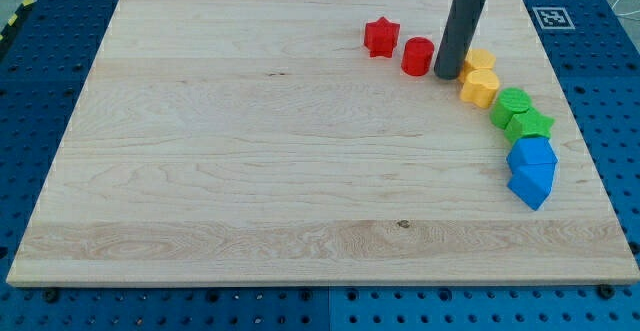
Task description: Move the red circle above the yellow hexagon
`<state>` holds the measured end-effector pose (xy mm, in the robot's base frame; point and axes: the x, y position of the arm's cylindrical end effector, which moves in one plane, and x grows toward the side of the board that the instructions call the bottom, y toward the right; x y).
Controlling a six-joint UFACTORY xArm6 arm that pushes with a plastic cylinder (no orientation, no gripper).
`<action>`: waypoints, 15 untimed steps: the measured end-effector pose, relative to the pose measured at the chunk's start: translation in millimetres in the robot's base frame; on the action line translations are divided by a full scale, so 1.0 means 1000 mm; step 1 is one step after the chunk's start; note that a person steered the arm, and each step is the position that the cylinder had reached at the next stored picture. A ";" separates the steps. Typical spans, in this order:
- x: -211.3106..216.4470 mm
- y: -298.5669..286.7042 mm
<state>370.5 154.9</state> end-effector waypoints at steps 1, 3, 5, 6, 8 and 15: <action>0.031 -0.028; 0.006 -0.087; -0.031 -0.060; -0.034 -0.035; -0.046 -0.021; -0.046 -0.039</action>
<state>324.0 115.7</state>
